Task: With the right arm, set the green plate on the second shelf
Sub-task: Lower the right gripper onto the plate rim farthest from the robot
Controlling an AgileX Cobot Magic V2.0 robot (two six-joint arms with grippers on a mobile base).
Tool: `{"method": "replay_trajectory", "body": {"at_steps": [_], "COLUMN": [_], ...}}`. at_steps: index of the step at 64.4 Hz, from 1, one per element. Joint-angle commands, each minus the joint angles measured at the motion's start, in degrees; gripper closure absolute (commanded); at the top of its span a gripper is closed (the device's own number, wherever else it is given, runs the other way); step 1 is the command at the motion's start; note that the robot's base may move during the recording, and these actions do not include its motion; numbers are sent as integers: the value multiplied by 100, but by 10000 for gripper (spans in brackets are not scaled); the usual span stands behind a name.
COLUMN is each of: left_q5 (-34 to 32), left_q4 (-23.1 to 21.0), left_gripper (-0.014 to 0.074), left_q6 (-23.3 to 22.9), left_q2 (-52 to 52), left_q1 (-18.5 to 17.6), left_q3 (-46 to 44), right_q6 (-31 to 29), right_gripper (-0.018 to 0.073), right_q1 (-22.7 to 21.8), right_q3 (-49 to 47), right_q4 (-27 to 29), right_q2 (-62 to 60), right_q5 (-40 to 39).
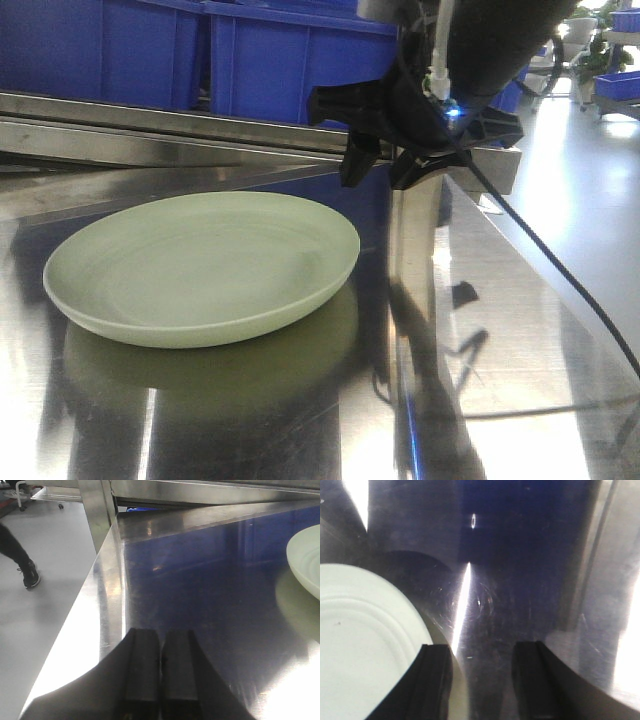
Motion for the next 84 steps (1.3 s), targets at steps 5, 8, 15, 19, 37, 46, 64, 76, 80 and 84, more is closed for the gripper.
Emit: {"method": "replay_trajectory", "body": {"at_steps": [5,8,15,19,37,46,64,76,80,84], "left_q5": [-359,-359,-359,-359,-359,-359,-359,-359,-359,-359], "left_q4": [5,5,5,5,5,5,5,5,5,5], "left_gripper": [472,472,472,472,472,472,472,472,472,472], "left_q6": [-28,-28,-28,-28,-28,-28,-28,-28,-28,-28], "left_q2": [-142,-142,-142,-142,-142,-142,-142,-142,-142,-142], "left_q1": [-1,-1,-1,-1,-1,-1,-1,-1,-1,-1], "left_q3": [240,240,240,240,240,240,240,240,240,240], "right_q6": [-5,-5,-5,-5,-5,-5,-5,-5,-5,-5], "right_gripper": [165,165,165,165,165,165,165,165,165,165], "right_q1": [63,91,167,194,231,231,231,237,248,271], "right_q3": [-227,-227,-227,-227,-227,-227,-227,-227,-227,-227], "right_q4": [230,244,244,244,244,244,244,272,277,277], "right_q2": [-140,-121,-70,-55,-57,1,109,194,229,258], "right_q5": [-267,-244,-222,-222,-163,-109,-69,-87,-86,-88]}}
